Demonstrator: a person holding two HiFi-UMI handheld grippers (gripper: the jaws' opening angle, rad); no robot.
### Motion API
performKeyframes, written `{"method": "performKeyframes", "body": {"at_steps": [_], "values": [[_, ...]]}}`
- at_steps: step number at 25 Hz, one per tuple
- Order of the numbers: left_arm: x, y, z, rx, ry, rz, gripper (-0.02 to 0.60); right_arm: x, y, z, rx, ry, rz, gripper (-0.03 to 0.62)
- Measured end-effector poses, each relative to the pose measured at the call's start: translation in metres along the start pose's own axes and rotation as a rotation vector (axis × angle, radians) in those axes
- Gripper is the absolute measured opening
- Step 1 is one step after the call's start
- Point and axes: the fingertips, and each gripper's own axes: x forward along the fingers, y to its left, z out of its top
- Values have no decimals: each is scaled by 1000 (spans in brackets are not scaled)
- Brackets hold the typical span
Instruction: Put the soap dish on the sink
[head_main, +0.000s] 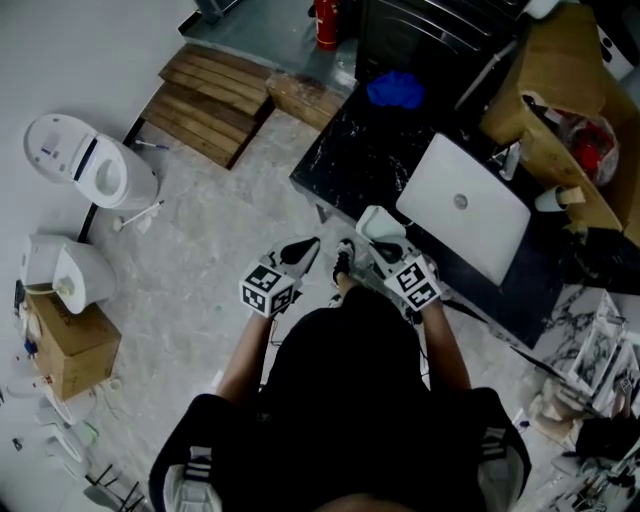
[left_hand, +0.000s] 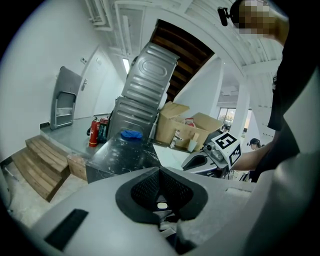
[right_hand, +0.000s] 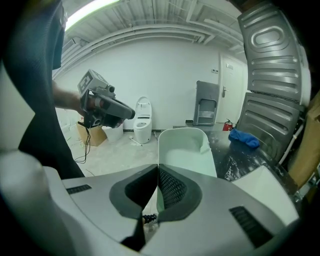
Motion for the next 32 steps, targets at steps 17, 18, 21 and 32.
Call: {"method": "performKeyframes", "body": {"at_steps": [17, 18, 21, 32], "values": [[52, 37, 40, 59, 44, -33, 0, 21, -63, 14, 26, 4, -22, -3], [54, 39, 42, 63, 43, -35, 0, 22, -68, 15, 31, 4, -25, -3], [62, 45, 47, 65, 44, -38, 0, 23, -84, 13, 38, 9, -42, -3], [75, 72, 65, 58, 43, -12, 0, 41, -120, 14, 12, 47, -42, -3]]}}
